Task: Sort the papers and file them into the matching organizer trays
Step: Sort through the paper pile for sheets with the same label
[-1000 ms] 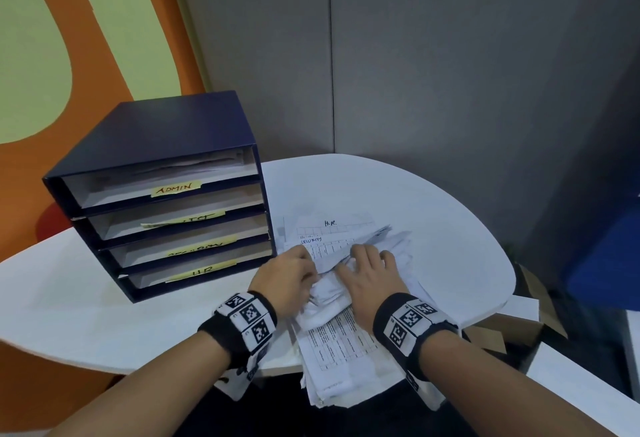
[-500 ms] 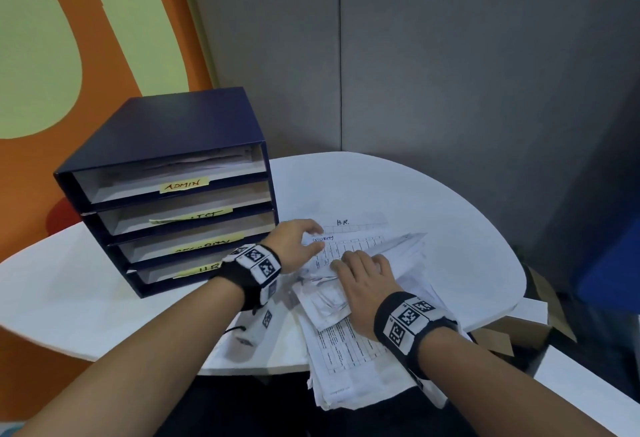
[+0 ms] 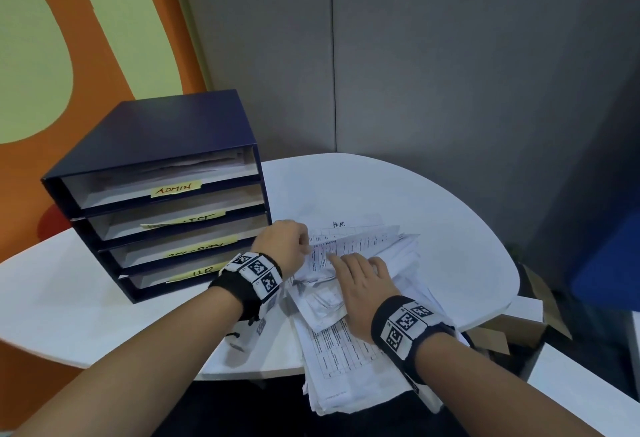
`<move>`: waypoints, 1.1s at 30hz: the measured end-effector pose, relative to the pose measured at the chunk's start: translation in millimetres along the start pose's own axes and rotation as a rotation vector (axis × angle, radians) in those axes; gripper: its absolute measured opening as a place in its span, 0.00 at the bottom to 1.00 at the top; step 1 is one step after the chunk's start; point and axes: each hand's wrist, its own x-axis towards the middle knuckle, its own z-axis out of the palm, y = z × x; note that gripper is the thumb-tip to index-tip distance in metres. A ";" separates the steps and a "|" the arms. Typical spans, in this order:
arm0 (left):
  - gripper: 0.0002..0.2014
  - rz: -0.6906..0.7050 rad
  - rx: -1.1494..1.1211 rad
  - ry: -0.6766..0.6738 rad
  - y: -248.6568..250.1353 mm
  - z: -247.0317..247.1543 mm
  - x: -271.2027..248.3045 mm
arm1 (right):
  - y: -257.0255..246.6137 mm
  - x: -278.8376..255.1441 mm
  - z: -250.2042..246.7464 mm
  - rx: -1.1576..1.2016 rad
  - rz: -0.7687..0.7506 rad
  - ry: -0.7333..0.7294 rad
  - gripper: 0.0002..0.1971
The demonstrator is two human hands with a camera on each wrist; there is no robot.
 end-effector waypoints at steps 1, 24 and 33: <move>0.05 0.015 -0.055 -0.063 -0.8 1.1 -5.1 | -1.2 -0.9 -2.0 0.006 0.021 0.005 0.54; 0.22 -0.117 -0.011 -0.141 -3.7 20.3 15.1 | 0.2 -3.5 7.0 -0.116 0.137 -0.073 0.43; 0.02 -0.061 -0.140 0.085 12.5 -5.8 7.8 | 4.0 0.2 0.3 -0.161 0.145 -0.083 0.42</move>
